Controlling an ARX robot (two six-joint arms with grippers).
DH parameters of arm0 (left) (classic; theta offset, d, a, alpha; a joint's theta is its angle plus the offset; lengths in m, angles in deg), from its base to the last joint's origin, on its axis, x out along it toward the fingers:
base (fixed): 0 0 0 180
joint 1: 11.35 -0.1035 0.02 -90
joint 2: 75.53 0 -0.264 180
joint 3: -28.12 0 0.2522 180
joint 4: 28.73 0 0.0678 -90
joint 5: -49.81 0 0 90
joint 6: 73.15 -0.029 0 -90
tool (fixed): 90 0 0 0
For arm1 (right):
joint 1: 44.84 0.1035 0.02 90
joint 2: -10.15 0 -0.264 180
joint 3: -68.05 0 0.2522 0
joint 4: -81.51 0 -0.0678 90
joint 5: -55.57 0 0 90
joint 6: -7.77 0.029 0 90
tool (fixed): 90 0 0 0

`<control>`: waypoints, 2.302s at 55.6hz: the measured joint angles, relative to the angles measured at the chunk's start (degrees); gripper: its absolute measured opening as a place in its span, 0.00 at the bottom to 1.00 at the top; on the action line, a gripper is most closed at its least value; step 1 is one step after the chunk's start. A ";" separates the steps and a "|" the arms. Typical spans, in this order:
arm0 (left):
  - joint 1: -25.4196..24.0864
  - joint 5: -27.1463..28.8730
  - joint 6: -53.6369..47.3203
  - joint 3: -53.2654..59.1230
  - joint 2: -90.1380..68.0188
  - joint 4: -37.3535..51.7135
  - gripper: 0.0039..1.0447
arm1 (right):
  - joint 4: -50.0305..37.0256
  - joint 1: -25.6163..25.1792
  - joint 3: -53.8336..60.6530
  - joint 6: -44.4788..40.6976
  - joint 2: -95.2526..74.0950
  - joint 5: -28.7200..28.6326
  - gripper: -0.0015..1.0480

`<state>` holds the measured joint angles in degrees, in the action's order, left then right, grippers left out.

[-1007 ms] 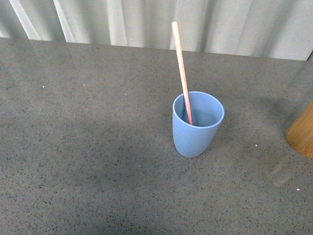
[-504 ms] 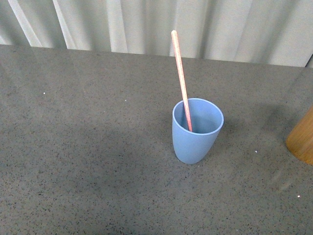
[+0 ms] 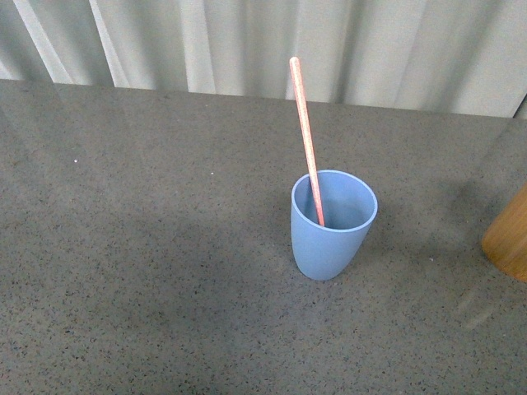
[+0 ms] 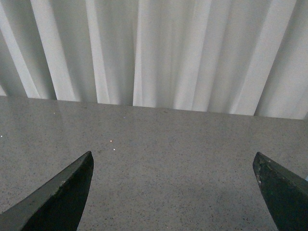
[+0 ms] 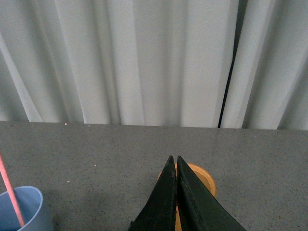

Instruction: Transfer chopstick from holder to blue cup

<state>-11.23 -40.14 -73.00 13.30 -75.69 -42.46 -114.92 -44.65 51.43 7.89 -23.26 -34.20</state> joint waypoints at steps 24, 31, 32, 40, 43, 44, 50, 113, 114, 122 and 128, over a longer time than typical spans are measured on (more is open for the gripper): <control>0.00 -0.02 0.00 0.00 0.00 0.00 0.94 | 8.52 -0.07 1.88 -0.02 11.87 -0.15 0.01; 0.00 -0.02 0.00 0.00 0.00 0.00 0.94 | 12.04 -0.04 1.88 -0.02 15.45 -0.15 0.01; 0.00 -0.02 0.00 0.00 0.00 0.00 0.94 | 12.46 -0.04 1.88 -0.02 15.91 -0.15 0.01; 0.00 -0.02 0.00 0.00 0.00 0.00 0.94 | 15.02 -0.04 1.88 0.00 18.47 -0.15 0.01; 0.00 -0.02 0.00 0.00 0.00 0.00 0.94 | 15.91 -0.04 1.88 -0.02 19.37 -0.15 0.01; 0.00 -0.02 0.00 0.00 0.00 0.00 0.94 | 16.24 -0.04 1.88 0.00 19.67 -0.15 0.01; 0.00 -0.02 0.00 0.00 0.00 0.00 0.94 | 17.59 -0.04 1.88 0.00 21.03 -0.15 0.01; 0.00 -0.04 0.00 0.00 0.04 0.00 0.94 | 30.08 -0.04 1.86 0.00 33.16 -0.15 0.77; 0.00 -0.04 0.00 0.00 0.04 0.00 0.94 | 30.08 -0.04 1.86 0.02 33.16 -0.13 0.81; 0.00 -0.04 0.00 0.00 0.04 0.00 0.94 | 30.08 -0.04 1.86 0.04 33.16 -0.15 0.90; 0.00 -0.04 0.00 0.00 0.04 0.00 0.94 | 30.08 -0.04 1.86 0.04 33.16 -0.15 0.90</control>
<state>-11.23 -40.18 -73.00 13.30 -75.65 -42.46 -84.85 -44.70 53.29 7.93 9.90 -34.35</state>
